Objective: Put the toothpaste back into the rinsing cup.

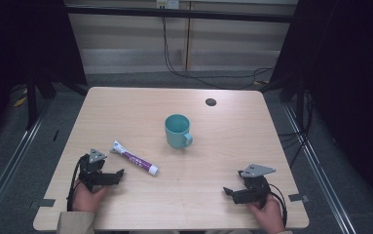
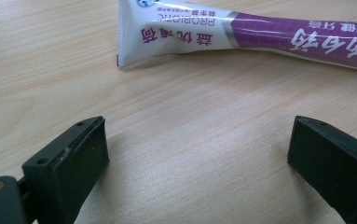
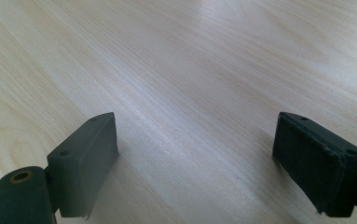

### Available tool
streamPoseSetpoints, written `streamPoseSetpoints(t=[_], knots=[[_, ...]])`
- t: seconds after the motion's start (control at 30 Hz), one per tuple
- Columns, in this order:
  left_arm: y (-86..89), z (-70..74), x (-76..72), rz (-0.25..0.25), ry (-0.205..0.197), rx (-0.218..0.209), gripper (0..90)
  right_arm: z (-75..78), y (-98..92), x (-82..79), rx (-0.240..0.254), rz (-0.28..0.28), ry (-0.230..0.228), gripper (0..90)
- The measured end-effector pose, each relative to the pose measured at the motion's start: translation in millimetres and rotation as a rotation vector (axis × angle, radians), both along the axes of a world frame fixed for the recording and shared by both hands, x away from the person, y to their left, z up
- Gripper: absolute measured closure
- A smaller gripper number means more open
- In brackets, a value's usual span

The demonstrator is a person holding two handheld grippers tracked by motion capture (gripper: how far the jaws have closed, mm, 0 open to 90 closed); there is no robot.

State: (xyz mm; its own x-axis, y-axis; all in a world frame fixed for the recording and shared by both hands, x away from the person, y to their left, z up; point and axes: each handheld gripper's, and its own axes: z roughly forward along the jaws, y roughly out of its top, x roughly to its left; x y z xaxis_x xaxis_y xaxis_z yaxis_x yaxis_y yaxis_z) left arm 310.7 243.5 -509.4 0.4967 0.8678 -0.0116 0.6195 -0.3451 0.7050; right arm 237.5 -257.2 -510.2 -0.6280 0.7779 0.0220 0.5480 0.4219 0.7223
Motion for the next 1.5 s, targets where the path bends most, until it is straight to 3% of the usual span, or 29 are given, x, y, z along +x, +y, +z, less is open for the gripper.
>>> streamPoseSetpoints(t=[0.3,0.43,0.5,0.53,0.57,0.6,0.73,0.8,0.9,1.0,1.3,1.5], knots=[[-1.0,-0.4,0.8,-0.011,0.004,0.002,1.8,0.1,-0.1,0.0,0.002,0.0,0.002,13.3],[-2.4,6.6,3.1,0.001,0.065,0.028,5.5,0.0,-0.1,0.1,0.001,0.001,0.0,13.2],[-2.7,9.7,3.8,0.004,0.086,0.026,15.0,0.0,-0.1,0.1,0.001,0.001,0.0,13.3],[-1.4,16.5,6.2,0.001,0.135,0.024,21.0,0.0,-0.1,0.1,0.001,0.001,0.0,13.3],[-1.4,16.5,6.2,0.001,0.135,0.024,20.0,0.0,-0.1,0.1,0.001,0.001,0.0,13.3],[-1.1,19.4,9.3,0.016,0.185,0.005,18.4,0.0,-0.1,0.1,0.003,0.001,0.001,13.4],[0.0,25.5,13.4,0.035,0.209,0.013,19.0,0.0,-0.1,0.0,0.003,0.0,0.002,13.3],[-0.5,30.3,17.7,0.063,0.248,-0.012,19.6,0.0,-0.1,0.0,0.003,0.0,0.002,13.4],[-1.0,32.6,20.5,0.075,0.261,-0.021,20.1,0.0,-0.1,0.0,0.003,0.0,0.002,13.4],[-2.3,35.9,25.7,0.097,0.303,-0.044,20.1,0.0,-0.1,0.0,0.003,0.0,0.002,13.4],[-14.0,52.6,34.2,0.129,0.347,-0.08,19.8,0.0,-0.1,0.0,0.003,0.0,0.002,13.4],[-25.8,57.3,39.2,0.131,0.353,-0.089,20.0,0.0,-0.1,0.0,0.003,0.0,0.002,13.3]])
